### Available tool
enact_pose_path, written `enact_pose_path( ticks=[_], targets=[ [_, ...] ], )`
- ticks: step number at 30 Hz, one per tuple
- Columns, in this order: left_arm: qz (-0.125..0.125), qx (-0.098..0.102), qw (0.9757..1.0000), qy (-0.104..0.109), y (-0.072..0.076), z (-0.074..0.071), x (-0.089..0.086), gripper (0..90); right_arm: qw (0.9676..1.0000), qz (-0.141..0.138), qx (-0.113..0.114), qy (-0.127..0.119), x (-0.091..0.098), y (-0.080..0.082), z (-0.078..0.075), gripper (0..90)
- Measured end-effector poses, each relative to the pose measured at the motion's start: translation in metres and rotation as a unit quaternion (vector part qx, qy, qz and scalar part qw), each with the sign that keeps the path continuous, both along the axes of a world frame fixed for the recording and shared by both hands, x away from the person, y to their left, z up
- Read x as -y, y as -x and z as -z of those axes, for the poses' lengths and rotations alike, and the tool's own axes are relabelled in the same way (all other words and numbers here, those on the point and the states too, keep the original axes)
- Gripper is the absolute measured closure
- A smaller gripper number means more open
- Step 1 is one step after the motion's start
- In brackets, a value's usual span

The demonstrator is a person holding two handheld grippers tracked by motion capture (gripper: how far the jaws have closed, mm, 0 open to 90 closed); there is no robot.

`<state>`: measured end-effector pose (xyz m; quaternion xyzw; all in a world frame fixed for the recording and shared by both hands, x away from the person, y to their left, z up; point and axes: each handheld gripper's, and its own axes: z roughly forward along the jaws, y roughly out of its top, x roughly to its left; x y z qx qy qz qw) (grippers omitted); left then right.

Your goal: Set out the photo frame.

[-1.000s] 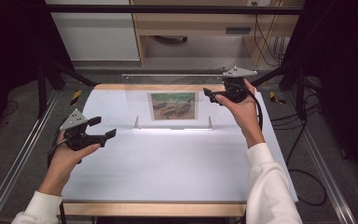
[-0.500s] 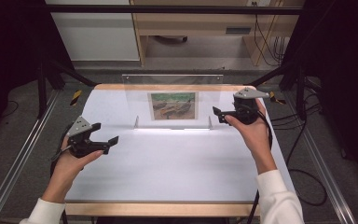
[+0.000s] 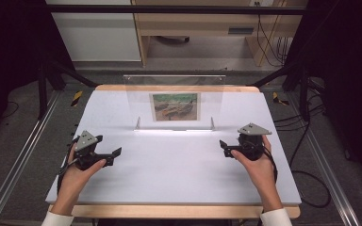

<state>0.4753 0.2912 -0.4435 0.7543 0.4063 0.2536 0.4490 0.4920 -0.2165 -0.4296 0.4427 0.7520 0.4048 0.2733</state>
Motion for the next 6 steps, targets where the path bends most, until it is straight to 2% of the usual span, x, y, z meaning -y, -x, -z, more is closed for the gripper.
enact_pose_path(
  ticks=[4, 6],
  targets=[
    [-0.012, 0.008, 0.9997, 0.018, 0.002, 0.009, 0.0, 7.3, 0.9999, 0.013, -0.005, -0.006, 0.0, 0.006, 0.019, 6.1],
    [-0.012, 0.01, 0.9998, 0.015, 0.002, 0.011, 0.001, 7.3, 0.9997, 0.023, -0.01, 0.002, -0.001, 0.007, 0.025, 5.7]
  ],
)
